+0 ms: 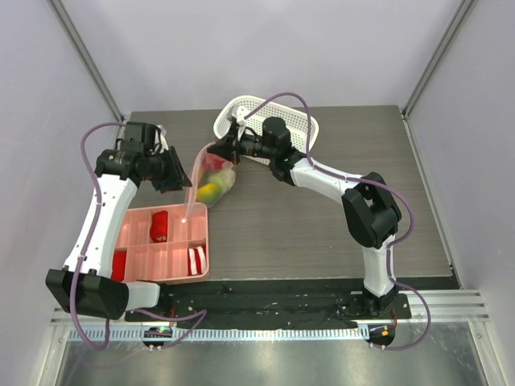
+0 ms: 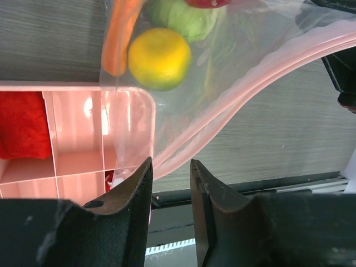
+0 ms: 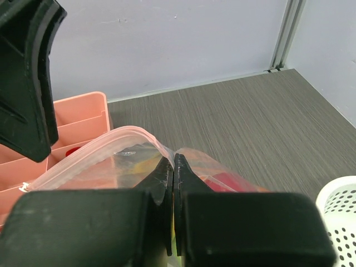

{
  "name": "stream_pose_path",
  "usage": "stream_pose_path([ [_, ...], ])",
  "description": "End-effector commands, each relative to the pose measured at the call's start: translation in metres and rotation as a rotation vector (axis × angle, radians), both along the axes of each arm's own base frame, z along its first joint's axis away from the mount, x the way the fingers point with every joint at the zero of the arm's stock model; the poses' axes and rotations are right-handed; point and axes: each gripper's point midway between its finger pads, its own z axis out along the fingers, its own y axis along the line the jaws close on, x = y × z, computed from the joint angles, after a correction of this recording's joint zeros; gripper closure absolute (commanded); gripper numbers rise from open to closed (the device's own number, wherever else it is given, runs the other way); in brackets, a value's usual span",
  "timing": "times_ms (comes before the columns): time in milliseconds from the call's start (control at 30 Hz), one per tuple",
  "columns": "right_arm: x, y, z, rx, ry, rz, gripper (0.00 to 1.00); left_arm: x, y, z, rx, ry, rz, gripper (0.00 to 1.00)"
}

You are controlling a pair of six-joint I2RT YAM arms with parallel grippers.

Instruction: Open the zip-top bag and remove the fake food

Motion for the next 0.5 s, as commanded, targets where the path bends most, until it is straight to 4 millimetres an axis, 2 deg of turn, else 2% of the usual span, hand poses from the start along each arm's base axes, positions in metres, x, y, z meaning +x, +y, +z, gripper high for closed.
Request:
stream_pose_path([
  [0,0.0,0.005,0.028,0.051,-0.04,0.015,0.99,0.014,-0.004,0.001,0.021,-0.056,-0.038,0.66],
  [200,0.0,0.006,0.03,0.06,-0.035,0.016,0.99,0.014,-0.008,-0.009,0.015,-0.034,-0.052,0.66],
  [467,0.002,0.007,0.03,0.063,-0.02,0.019,0.99,0.025,-0.012,-0.021,-0.003,0.009,-0.027,0.61],
])
